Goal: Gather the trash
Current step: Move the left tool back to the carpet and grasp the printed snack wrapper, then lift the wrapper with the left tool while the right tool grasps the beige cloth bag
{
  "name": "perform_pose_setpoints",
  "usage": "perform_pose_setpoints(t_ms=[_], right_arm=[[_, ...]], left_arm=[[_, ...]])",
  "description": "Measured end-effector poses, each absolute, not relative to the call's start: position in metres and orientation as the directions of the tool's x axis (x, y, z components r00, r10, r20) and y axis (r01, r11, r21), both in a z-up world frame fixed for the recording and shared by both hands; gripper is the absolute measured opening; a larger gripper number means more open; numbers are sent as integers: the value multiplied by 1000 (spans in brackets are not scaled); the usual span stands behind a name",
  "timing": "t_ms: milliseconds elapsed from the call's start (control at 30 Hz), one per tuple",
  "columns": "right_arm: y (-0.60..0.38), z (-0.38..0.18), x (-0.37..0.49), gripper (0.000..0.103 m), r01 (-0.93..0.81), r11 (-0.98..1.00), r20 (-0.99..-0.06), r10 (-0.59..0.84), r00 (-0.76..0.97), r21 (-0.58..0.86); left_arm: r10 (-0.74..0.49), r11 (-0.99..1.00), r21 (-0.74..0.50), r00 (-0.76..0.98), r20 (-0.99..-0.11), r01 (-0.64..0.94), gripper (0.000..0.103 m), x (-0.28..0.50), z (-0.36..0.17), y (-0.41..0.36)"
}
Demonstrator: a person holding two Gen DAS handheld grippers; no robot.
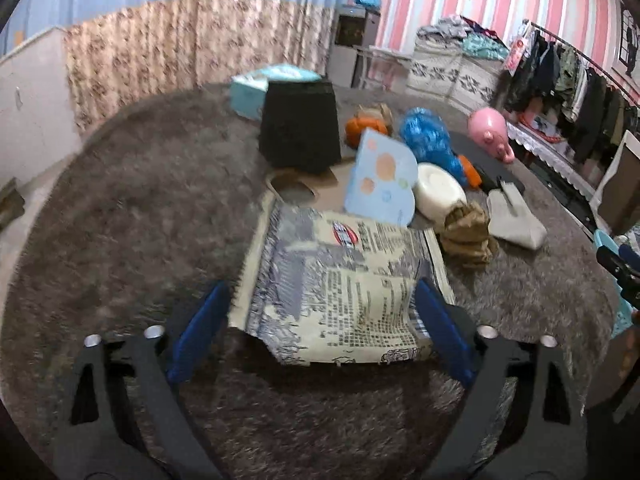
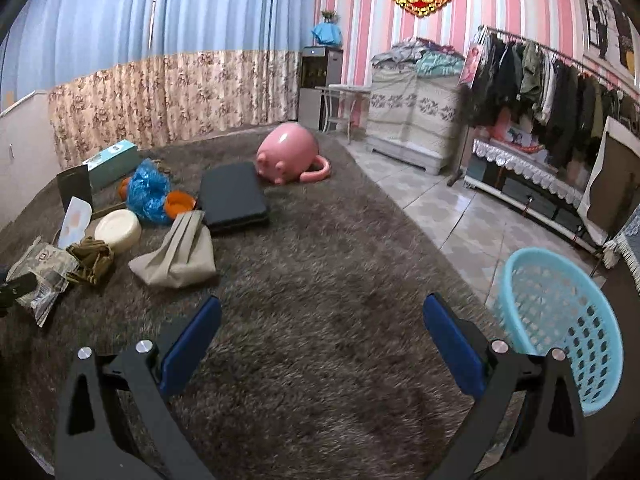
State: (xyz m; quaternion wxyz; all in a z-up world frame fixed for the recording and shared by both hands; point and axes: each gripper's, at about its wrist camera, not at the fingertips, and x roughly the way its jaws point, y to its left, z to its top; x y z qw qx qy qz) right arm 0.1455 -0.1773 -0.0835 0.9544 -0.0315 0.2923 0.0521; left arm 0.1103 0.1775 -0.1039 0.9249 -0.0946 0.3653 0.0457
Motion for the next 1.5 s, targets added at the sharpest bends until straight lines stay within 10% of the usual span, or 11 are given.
perform_pose_setpoints(t_ms=[500,1067,1167,1500], right_arm=[[-162,-93,147,99,-178,984,-573,129,809,-30],[-89,-96,198,97,-329,944,-638,240,732,-23],[-79,-101,210,64,-348,937,-666,260,699,1],[-111,-84,190,15,-351,936,-625,297,722,39]], left_arm=[[-95,954,-274,751,-653,-118,6,107,-109,187],[-2,969,-207,836,-548,-134,1,81,-42,205],[-5,970,-206,838,-545,-128,1,81,-40,204],[-52,987,-155,869,-492,-28,0,86,-12,162]])
